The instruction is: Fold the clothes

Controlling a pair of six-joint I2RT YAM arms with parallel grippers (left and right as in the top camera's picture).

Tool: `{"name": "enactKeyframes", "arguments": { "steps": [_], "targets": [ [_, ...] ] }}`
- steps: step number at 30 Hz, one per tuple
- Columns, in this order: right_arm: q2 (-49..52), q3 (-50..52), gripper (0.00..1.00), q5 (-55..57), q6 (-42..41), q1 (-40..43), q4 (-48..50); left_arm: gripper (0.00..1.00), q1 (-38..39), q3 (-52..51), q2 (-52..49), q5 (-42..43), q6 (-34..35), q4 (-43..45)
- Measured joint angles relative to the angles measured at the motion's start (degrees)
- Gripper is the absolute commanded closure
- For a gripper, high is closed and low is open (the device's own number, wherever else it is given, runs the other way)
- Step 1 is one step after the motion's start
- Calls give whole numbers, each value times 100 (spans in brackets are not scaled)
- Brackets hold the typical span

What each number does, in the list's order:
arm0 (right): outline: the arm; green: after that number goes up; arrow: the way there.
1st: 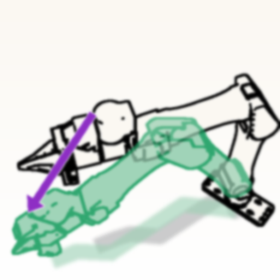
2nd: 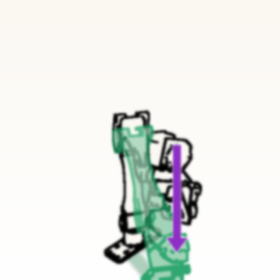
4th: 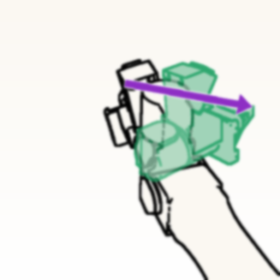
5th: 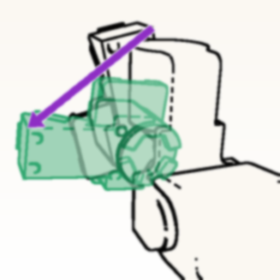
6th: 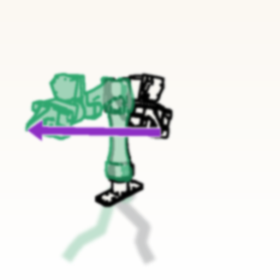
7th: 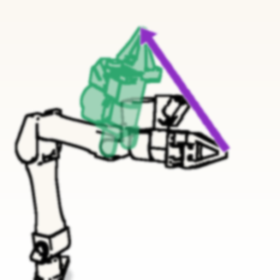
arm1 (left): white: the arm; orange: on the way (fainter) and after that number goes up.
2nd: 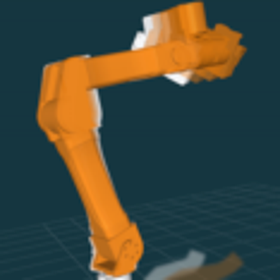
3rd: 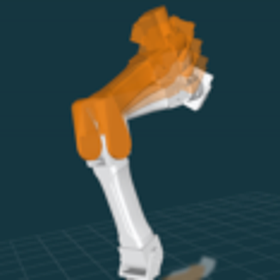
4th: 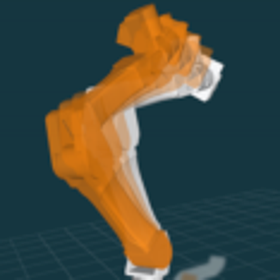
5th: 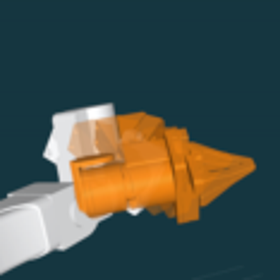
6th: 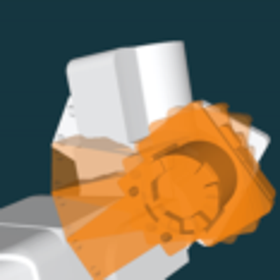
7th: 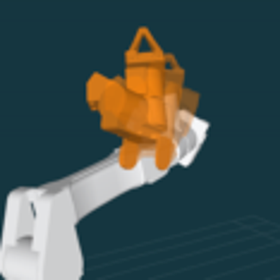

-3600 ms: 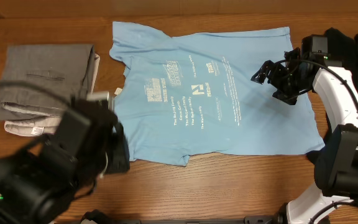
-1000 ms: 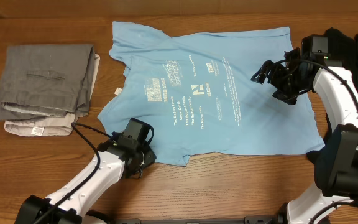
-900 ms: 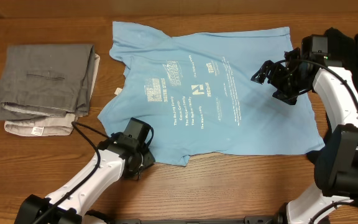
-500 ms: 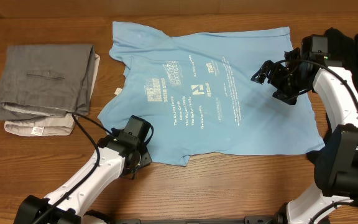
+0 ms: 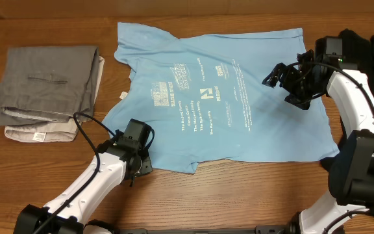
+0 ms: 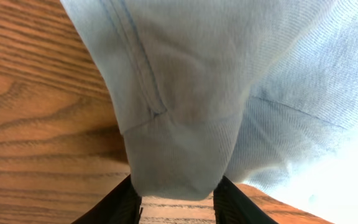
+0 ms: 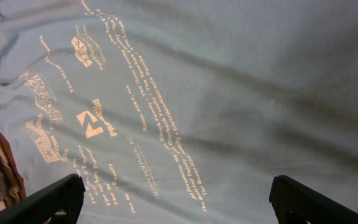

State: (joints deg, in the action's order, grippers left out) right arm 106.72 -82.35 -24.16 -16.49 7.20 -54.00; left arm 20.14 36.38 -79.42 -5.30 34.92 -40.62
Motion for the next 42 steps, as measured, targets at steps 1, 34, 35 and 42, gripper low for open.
{"name": "enactKeyframes", "arguments": {
  "steps": [1,34,35,42],
  "targets": [
    [0,0,0,2,0,0,0,60,0,0,0,-35,-24,17],
    [0,0,0,0,2,0,2,96,-190,1799,-570,284,304,1115],
    [0,0,0,2,0,0,2,96,-190,1799,-739,278,310,1283],
    [0,0,0,0,0,0,0,94,-190,1709,-1744,271,348,2490]
  ]
}}
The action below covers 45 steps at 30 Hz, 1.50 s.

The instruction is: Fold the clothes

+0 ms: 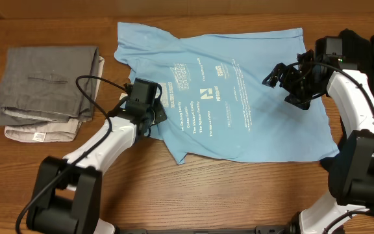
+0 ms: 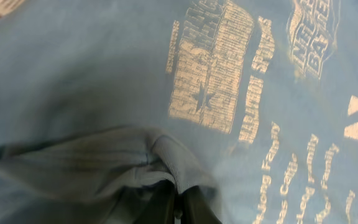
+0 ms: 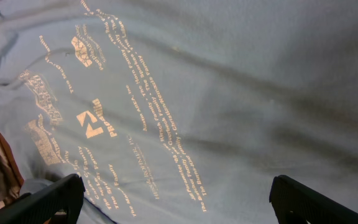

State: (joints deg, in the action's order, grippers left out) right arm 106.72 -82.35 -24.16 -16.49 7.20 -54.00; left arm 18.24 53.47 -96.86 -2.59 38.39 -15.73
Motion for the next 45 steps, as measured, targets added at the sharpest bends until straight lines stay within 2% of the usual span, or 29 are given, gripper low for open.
{"name": "enactKeyframes", "arguments": {
  "steps": [3,5,8,10,14,19,24,34,38,45],
  "targets": [
    [0,0,0,0,-2,-2,0,72,0,-24,-42,2,-103,415],
    [0,0,0,0,0,0,0,70,0,-24,-42,2,-210,678],
    [0,0,0,0,0,0,2,46,0,-17,-39,0,-474,726],
    [0,0,0,2,0,0,0,40,0,35,-37,2,-614,540],
    [0,0,0,0,0,0,0,46,0,415,111,4,-850,-490],
    [0,0,0,-201,-162,0,-61,54,0,1123,837,59,-988,-2138],
    [0,-4,0,-367,-337,4,-605,50,0,1331,1272,400,-1429,-2979],
    [0,-4,0,-221,-428,26,-710,71,-153,949,87,669,-2085,-3088],
    [0,-4,0,24,-428,26,-789,68,-151,944,-321,671,-2212,-2889],
    [0,-4,0,341,-431,26,-918,68,-153,944,-680,667,-2247,-2618]
  ]
}}
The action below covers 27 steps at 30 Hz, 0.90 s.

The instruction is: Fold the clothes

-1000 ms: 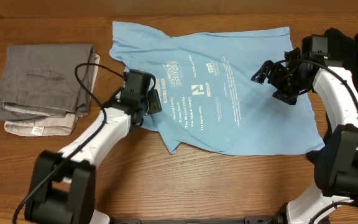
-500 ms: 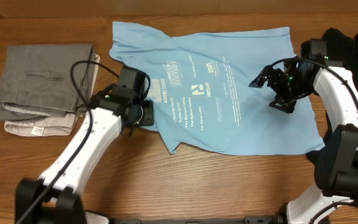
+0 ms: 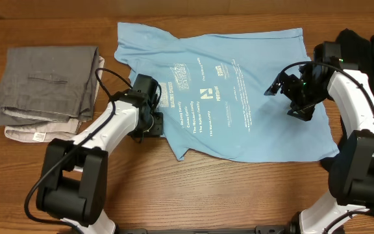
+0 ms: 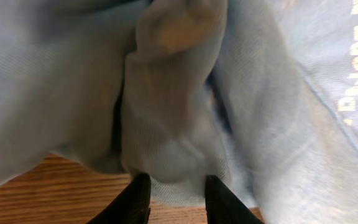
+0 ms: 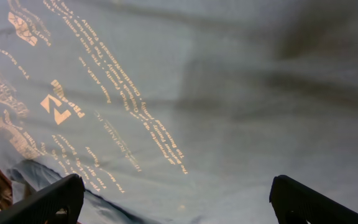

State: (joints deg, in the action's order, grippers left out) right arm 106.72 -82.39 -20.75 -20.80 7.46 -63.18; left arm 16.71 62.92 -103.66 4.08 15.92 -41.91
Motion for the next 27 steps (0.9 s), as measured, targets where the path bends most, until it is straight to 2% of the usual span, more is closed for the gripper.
{"name": "enactKeyframes", "arguments": {
  "steps": [12,27],
  "targets": [
    [0,0,0,68,0,0,-76,62,0,59,68,-238,-138,-334],
    [0,0,0,68,2,0,-85,61,0,15,68,-389,-157,131]
  ]
}}
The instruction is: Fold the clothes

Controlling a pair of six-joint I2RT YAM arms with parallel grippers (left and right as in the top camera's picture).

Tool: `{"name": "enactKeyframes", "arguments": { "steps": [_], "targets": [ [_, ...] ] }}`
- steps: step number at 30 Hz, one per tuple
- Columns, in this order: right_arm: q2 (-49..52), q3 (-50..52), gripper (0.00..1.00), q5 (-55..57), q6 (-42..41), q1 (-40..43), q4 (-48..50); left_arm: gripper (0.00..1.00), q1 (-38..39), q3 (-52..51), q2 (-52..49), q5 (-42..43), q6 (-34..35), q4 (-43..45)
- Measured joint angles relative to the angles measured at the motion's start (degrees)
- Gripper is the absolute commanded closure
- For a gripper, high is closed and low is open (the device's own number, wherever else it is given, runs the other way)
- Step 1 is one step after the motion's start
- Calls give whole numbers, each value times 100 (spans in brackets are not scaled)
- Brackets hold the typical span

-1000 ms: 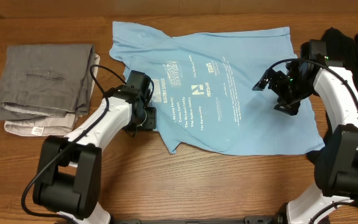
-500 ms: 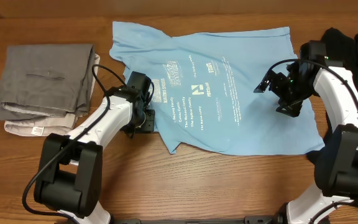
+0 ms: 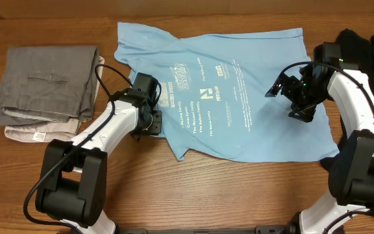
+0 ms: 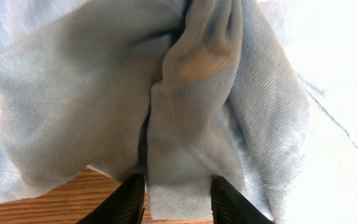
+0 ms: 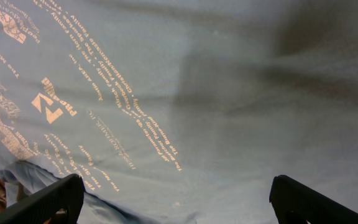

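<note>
A light blue T-shirt with pale print lies spread on the wooden table, its lower left part folded inward. My left gripper sits at the shirt's left edge. In the left wrist view its fingers stand apart, with a bunched fold of the shirt lying between them and wood showing below. My right gripper hovers over the shirt's right half. It is wide open, and the right wrist view shows only flat shirt cloth between its fingers.
A stack of folded grey clothes lies at the left of the table. A dark garment is heaped at the right edge behind my right arm. Bare wood runs along the front.
My left gripper's fingers stand slightly wider apart and have drawn back a little from the bunched fold. The shirt and my right gripper look unchanged.
My left gripper first had the shirt's lower left corner between open fingers. Then it was shut on that corner, up over the printed chest, leaving the left side folded in. Later its fingers were apart at the shirt's left edge. My right gripper stayed open, shifting slightly lower.
</note>
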State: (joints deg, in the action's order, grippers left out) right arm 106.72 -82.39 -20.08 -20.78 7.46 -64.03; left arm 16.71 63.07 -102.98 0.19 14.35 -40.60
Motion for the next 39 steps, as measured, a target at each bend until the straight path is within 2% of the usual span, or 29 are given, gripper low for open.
{"name": "enactKeyframes", "arguments": {
  "steps": [6,11,17,19,22,29,34,39],
  "targets": [
    [0,0,0,2,-4,0,4,65,0,-179,0,0,2,9],
    [0,0,0,52,0,0,-4,76,0,-247,0,2,17,26],
    [0,0,0,240,2,26,-164,82,0,-247,0,2,48,-11],
    [0,0,4,249,4,103,-216,88,0,-249,0,2,50,-13],
    [0,-17,4,260,-2,356,-531,96,0,-249,0,4,68,-90],
    [20,-431,5,501,107,1366,-1510,96,0,-249,361,26,79,-481],
    [20,-431,5,938,111,1779,-1998,96,-11,-232,1036,26,295,-986],
    [20,-431,0,1200,111,1996,-2127,96,-153,-223,1453,28,636,-1729]
  ]
}}
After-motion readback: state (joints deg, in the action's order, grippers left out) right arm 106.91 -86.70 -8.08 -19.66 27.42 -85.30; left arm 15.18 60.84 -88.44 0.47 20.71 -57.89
